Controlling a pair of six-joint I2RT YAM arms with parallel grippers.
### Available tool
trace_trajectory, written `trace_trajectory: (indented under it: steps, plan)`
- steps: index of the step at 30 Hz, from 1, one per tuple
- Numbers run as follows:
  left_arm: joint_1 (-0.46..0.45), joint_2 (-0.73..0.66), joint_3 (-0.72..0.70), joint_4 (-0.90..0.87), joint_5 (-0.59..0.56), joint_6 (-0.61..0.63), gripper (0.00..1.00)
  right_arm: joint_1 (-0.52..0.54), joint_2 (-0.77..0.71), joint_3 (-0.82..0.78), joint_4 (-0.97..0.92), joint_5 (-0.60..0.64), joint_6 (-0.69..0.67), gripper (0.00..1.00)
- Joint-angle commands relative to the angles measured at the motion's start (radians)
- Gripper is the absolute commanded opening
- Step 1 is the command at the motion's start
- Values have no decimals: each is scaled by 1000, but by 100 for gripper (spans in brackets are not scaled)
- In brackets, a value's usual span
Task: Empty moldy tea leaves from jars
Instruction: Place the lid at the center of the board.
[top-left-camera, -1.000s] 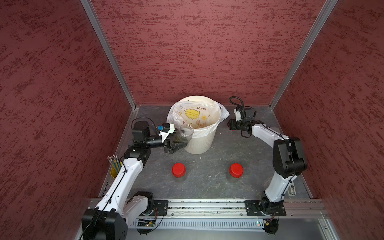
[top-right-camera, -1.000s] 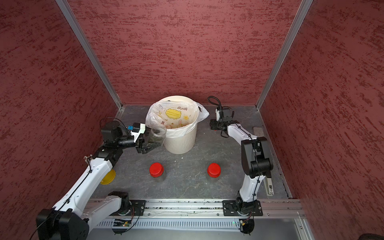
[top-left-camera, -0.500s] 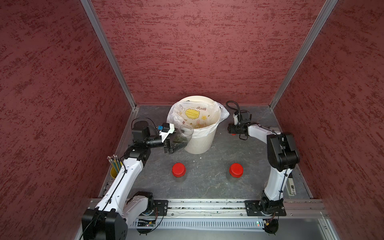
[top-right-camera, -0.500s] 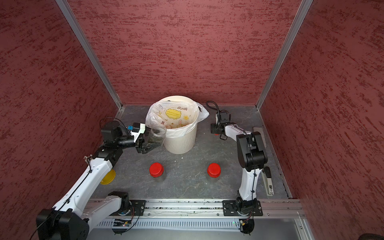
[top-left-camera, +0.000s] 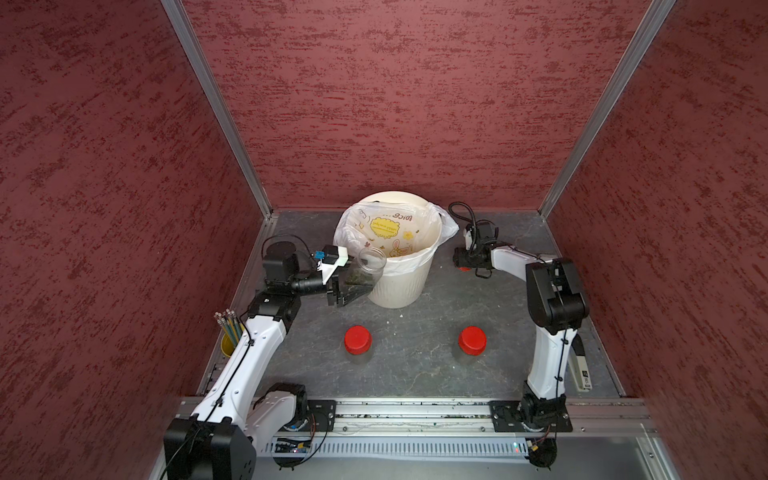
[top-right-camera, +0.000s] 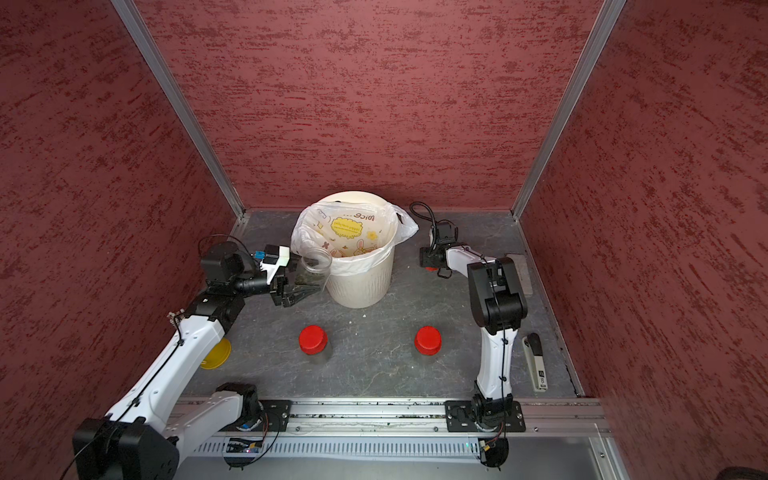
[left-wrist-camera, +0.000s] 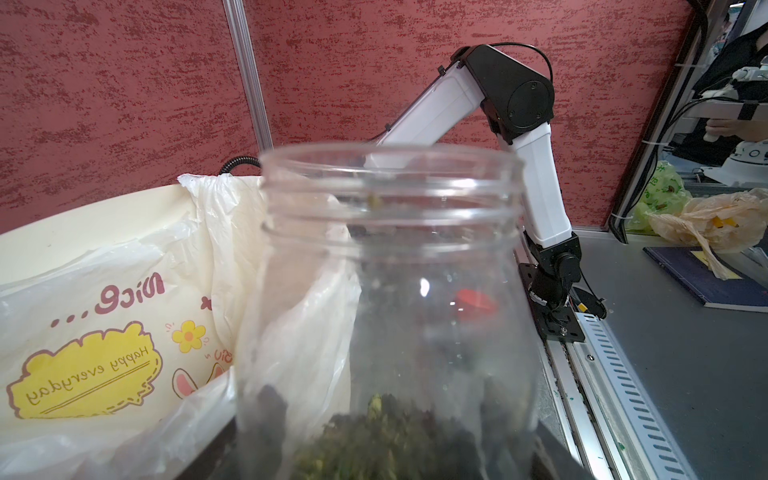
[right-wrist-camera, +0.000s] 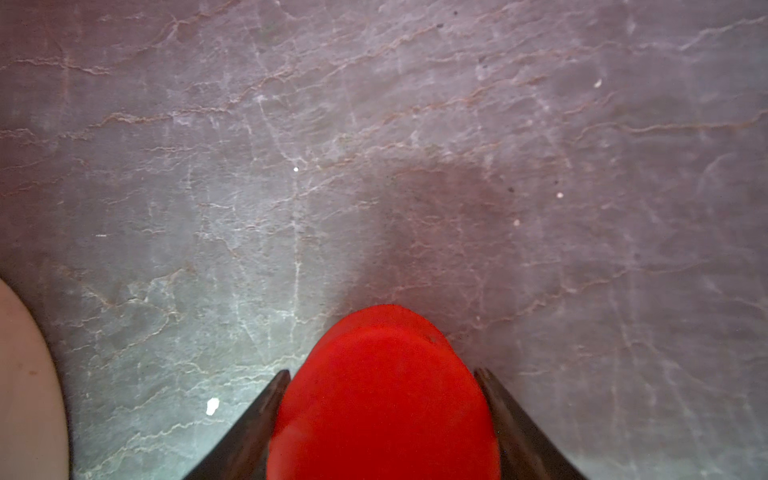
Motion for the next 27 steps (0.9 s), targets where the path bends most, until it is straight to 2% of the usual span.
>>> trace_trajectory:
  steps: [1,12,20,27]
  plan:
    - [8,-7,7,13,5,-5,66,-6,16,21,-14,28,25,44]
    - [8,-12,7,13,5,-5,66,-6,19,29,-31,21,26,59]
    - [9,-19,6,13,5,-5,66,-6,9,24,-37,15,26,74]
    - [8,-24,6,13,5,-5,65,-6,-5,20,-45,20,29,82]
